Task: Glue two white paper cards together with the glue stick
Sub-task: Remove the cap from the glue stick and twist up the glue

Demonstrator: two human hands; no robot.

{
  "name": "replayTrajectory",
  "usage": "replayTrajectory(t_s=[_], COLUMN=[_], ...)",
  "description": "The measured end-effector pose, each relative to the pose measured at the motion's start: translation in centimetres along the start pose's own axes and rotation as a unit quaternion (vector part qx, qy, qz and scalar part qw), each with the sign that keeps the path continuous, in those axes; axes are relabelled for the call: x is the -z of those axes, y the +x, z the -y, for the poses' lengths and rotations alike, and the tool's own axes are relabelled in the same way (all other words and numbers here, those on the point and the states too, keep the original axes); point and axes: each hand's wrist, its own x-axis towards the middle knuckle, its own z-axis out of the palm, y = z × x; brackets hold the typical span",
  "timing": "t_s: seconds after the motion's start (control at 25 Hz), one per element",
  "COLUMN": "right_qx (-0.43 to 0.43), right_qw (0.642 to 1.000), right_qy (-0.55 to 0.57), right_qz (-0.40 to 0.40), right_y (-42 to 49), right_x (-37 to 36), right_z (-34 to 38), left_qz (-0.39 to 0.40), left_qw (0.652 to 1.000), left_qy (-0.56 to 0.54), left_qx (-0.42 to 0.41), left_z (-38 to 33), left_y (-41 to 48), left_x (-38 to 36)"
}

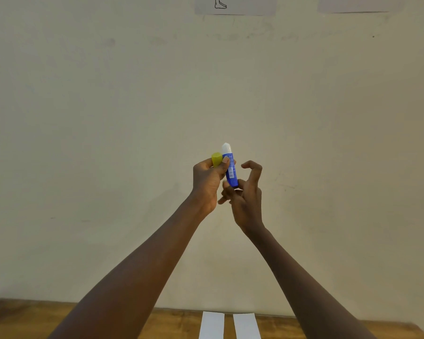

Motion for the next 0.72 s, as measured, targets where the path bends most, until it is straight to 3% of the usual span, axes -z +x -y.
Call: replayTrajectory(t_s=[0.24, 0.32, 0.48, 0.64, 0.72], right_qx=[0.015, 0.002, -0.05, 0.006, 0.002], right_qw=[0.993, 0.996, 0.992, 0.998, 0.999], right_qy=[-0.057, -0.046, 0.117, -0.009, -0.006], right_qz=[-0.1, -0.076, -0.002, -0.059, -0.046], right_y=[0.18, 0.17, 0.02, 0.21, 0.14], right_x=[-0.57, -0.41, -0.13, -0.02, -0.07], right_z=[-0.29, -0.22, 0.02, 0.15, 0.29], left_qz=[-0.007, -0.005, -0.006, -0.016, -0.008], left_qw=[1.0, 1.0, 1.0, 1.0, 1.0], left_qy=[0.004, -0.003, 0.011, -0.01, -0.013], left_qx=[-0.015, -0.006, 0.008, -0.003, -0.002], left_z=[-0.15, -0.1, 0.04, -0.11, -0.25], left_y=[0.18, 0.02, 0.11, 0.02, -0.1], left_x=[-0.11, 0.03, 0.42, 0.19, 0.14])
